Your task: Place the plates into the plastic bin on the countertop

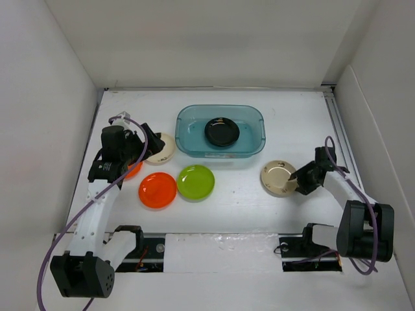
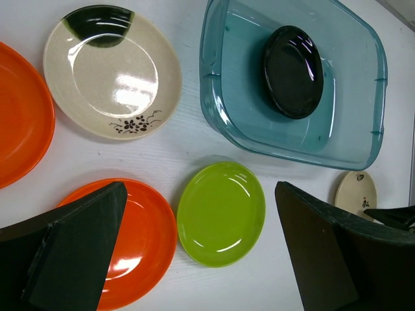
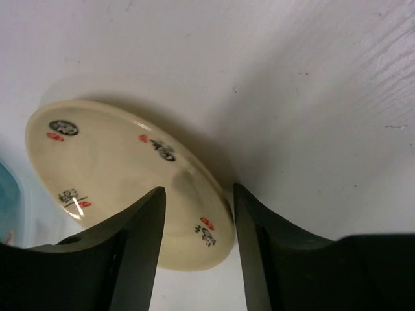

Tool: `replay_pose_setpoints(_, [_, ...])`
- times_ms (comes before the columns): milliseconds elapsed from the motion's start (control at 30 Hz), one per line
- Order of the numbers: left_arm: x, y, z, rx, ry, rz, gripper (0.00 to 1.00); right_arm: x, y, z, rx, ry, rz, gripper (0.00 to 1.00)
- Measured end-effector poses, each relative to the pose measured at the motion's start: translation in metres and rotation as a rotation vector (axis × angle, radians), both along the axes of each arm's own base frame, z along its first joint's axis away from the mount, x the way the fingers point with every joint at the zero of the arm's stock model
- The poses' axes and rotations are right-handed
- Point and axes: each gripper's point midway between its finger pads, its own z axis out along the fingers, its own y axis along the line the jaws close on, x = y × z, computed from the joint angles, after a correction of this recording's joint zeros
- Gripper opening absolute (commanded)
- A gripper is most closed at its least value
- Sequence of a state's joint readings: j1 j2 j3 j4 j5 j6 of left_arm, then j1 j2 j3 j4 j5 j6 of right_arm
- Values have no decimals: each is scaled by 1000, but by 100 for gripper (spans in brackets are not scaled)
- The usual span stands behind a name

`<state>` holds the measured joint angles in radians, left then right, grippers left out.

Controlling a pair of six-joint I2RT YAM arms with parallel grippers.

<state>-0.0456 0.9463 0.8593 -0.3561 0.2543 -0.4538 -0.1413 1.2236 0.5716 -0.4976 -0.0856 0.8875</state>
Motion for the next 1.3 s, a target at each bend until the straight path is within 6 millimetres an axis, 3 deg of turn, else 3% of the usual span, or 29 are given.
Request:
replay_pose_setpoints(33, [0,0,0,0,0,0,100,0,0,-1,1,5,1,40])
replay_pose_setpoints(100, [0,0,0,0,0,0,100,0,0,-3,0,13,1,28])
replay_pose_setpoints(167, [0,0,0,0,0,0,100,0,1,-5,-1,18,6,8])
replay_pose_setpoints(233, [0,0,0,0,0,0,100,4,4,-3,19,2,15,0])
replay_pose_setpoints(400, [0,0,0,1,1,1,100,19,8,5,31,-52,32,0])
replay_pose_setpoints(567, [0,4,-2,13,8,20,100,14,1,28,-11,-107,-5,0])
replay_pose_setpoints(700, [1,8,-3,25,12,45,100,8,-15,71,-101,-203,-81,0])
replay_pose_setpoints(867, [1,11,-4,30,14,64,100,35,-19,150,-141,-442,-91,0])
replay_pose_setpoints(967, [3,13,-4,28,19,74,100,60,7,173,-108,-517,42,0])
replay_pose_setpoints(1067, [5,18,-7,21,31,96,100,97,52,185,-72,-544,232,0])
replay_pose_setpoints(1200, [8,23,-11,14,49,121,100,139,114,175,-29,-539,455,0])
replay_pose_setpoints(1300, [10,25,-17,15,70,130,100,174,149,166,-22,-522,576,0])
